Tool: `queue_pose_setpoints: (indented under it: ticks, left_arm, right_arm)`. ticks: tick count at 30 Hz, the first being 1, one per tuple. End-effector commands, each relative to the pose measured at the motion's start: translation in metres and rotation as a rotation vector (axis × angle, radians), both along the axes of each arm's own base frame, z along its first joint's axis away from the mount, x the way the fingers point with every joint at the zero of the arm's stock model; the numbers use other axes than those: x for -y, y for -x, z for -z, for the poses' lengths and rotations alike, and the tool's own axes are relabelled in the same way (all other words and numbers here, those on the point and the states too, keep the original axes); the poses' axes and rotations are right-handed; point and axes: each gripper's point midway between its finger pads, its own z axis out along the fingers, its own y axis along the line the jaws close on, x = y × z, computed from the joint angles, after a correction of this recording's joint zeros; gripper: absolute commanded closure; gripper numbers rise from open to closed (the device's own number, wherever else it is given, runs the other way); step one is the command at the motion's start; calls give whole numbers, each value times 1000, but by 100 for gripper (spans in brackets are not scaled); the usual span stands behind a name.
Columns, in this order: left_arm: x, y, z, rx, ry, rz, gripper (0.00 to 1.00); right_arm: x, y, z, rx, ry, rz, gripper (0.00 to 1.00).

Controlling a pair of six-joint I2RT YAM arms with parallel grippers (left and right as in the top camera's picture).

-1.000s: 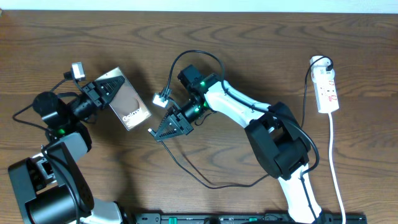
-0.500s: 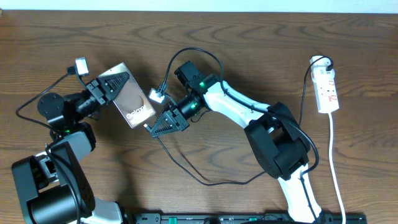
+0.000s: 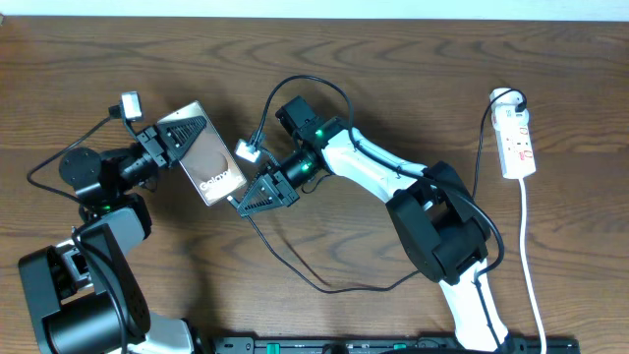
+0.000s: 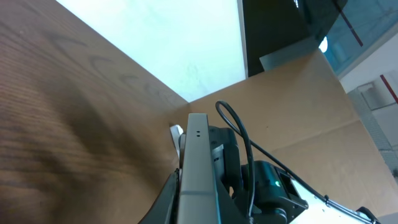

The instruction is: Plug charger to phone and switch on socket

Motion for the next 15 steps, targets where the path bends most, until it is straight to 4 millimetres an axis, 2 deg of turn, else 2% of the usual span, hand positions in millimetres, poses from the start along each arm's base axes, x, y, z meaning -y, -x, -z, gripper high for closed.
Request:
queue_pose_setpoints:
  ticks: [1,15]
  left_arm:
    - [4,5,-4,29,-21,31,93]
    - [4,5,-4,36,-26,30,93]
  right_arm:
    - [2,0,0,-38,-14,-6,99]
    - [2,1,-3,-40,-30,-12,99]
